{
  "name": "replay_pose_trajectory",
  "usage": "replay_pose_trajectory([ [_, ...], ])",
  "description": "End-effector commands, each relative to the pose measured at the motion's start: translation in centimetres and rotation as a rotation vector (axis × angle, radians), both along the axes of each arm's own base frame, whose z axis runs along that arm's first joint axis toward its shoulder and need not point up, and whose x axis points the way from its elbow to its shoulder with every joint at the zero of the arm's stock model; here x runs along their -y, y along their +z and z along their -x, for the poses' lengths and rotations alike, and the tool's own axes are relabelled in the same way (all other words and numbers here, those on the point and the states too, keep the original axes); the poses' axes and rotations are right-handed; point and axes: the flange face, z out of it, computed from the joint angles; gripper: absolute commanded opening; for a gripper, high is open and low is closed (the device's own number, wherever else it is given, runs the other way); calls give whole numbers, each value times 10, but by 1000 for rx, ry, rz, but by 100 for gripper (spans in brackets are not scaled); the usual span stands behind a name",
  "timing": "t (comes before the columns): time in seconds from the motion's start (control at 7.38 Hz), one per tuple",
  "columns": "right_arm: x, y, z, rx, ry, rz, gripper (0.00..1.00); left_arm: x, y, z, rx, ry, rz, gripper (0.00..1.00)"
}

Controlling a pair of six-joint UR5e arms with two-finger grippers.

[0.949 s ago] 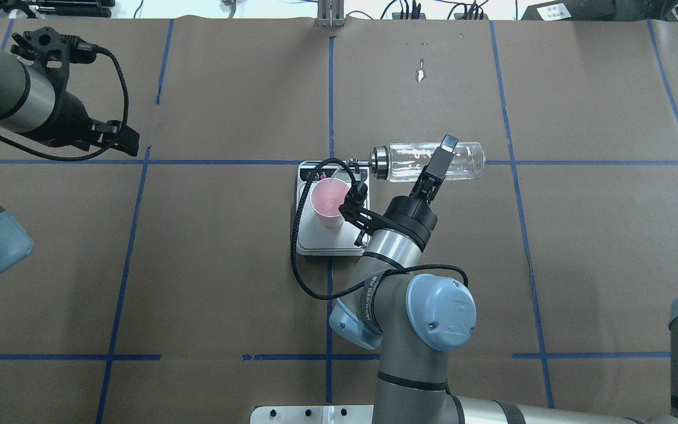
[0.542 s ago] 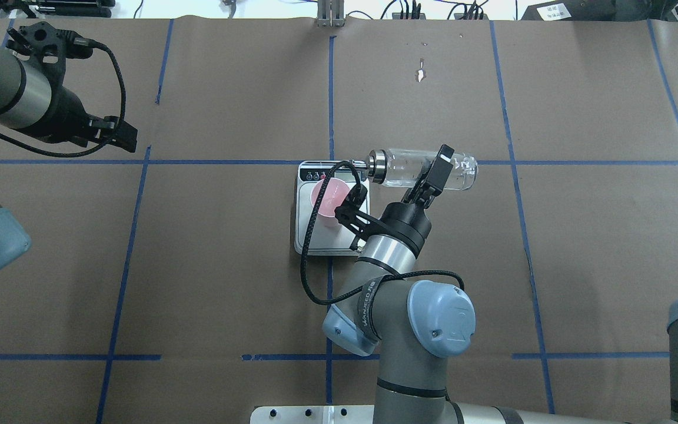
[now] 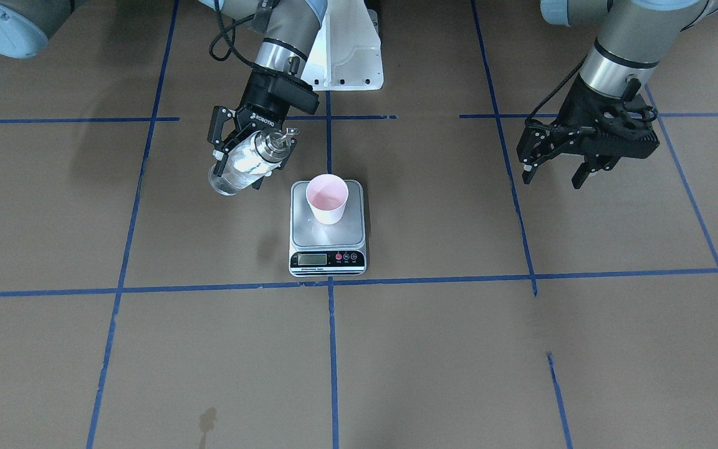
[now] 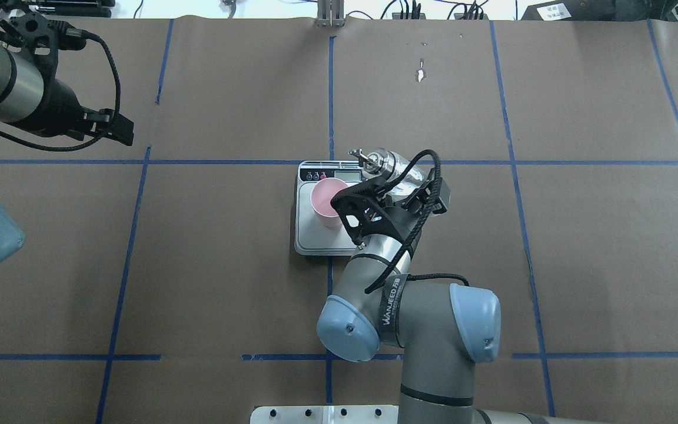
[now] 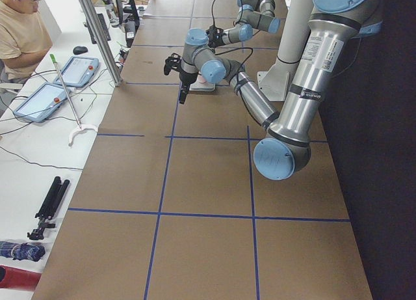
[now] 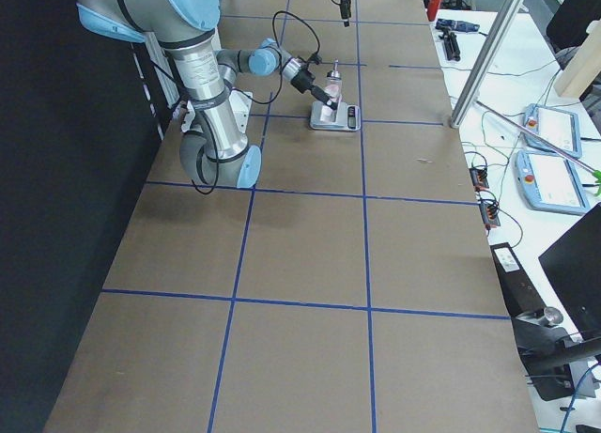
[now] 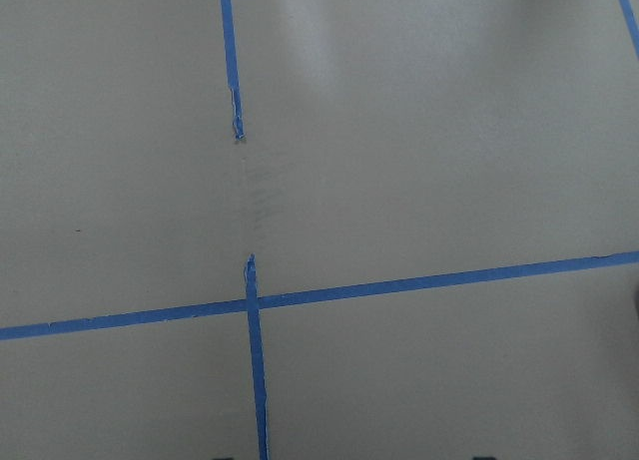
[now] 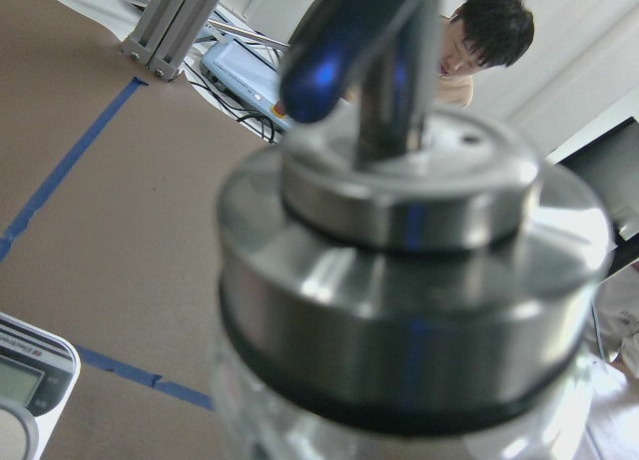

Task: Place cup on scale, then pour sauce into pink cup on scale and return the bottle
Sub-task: 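Turn the bottle upright and move it back away from the scale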

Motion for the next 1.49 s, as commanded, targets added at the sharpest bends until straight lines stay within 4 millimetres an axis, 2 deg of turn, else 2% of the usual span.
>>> replay_pose_trajectory([
  [0.0, 8, 17, -30, 262, 23, 39, 0, 1, -3, 2, -2, -6, -5, 84],
  [0.14, 11, 39, -36, 366, 62, 58, 0, 2, -3, 2, -2, -7, -5, 84],
  [0.27, 23, 43, -47, 405, 85, 103, 0, 1, -3, 3, -2, -8, -7, 84],
  [0.41, 30, 57, -57, 394, 111, 111, 0, 1, -4, 4, -3, -10, -9, 84],
  [0.68, 24, 78, -81, 412, 156, 116, 0, 0, -5, 5, -4, -11, -12, 84],
  [0.81, 23, 102, -85, 476, 192, 91, 0, 4, -8, 14, -7, -29, -18, 84],
  [0.95, 23, 114, -91, 537, 186, 58, 0, 5, -7, 14, -5, -32, -20, 84],
  [1.22, 26, 146, -80, 493, 219, 3, 0, 6, -20, 15, -17, -35, -39, 84],
  [1.36, 25, 174, -81, 488, 218, 3, 0, 6, -22, 18, -20, -40, -44, 84],
])
